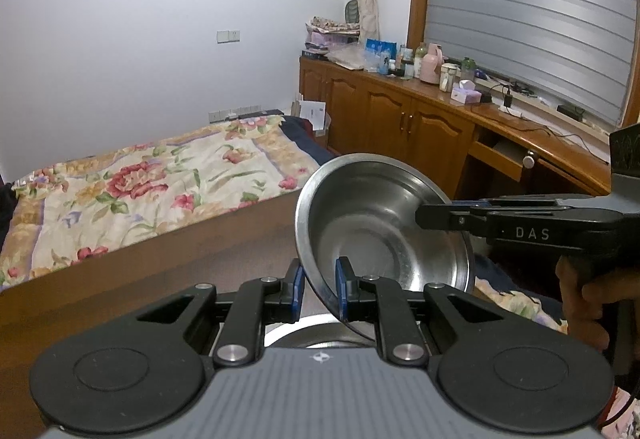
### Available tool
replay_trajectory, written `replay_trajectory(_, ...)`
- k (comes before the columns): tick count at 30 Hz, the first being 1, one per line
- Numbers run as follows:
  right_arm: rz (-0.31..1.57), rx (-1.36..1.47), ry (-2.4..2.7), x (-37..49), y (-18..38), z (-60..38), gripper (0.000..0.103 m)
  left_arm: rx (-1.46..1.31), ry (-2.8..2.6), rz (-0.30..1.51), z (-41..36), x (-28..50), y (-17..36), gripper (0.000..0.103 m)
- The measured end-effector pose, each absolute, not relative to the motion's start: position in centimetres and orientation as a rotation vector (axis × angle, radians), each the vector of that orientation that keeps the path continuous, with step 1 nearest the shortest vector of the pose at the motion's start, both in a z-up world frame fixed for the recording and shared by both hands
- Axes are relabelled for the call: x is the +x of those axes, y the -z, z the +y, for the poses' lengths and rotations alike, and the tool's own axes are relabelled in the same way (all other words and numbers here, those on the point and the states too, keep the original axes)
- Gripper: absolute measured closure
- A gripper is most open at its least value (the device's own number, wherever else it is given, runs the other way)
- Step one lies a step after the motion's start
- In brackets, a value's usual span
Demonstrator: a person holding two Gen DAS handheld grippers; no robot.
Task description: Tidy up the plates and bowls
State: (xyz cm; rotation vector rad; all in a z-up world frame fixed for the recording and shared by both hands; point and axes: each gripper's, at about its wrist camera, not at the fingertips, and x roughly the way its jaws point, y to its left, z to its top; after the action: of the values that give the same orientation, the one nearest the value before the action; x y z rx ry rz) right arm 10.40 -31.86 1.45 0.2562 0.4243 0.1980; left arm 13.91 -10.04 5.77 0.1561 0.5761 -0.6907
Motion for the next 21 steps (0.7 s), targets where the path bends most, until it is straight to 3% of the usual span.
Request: replay_trajectory(21, 0.511, 0.188, -0.242, 8.6, 1.7, -28.2, 0.09, 0.135, 0.661, 0.622, -6.7, 10.2, -0.4, 0.085)
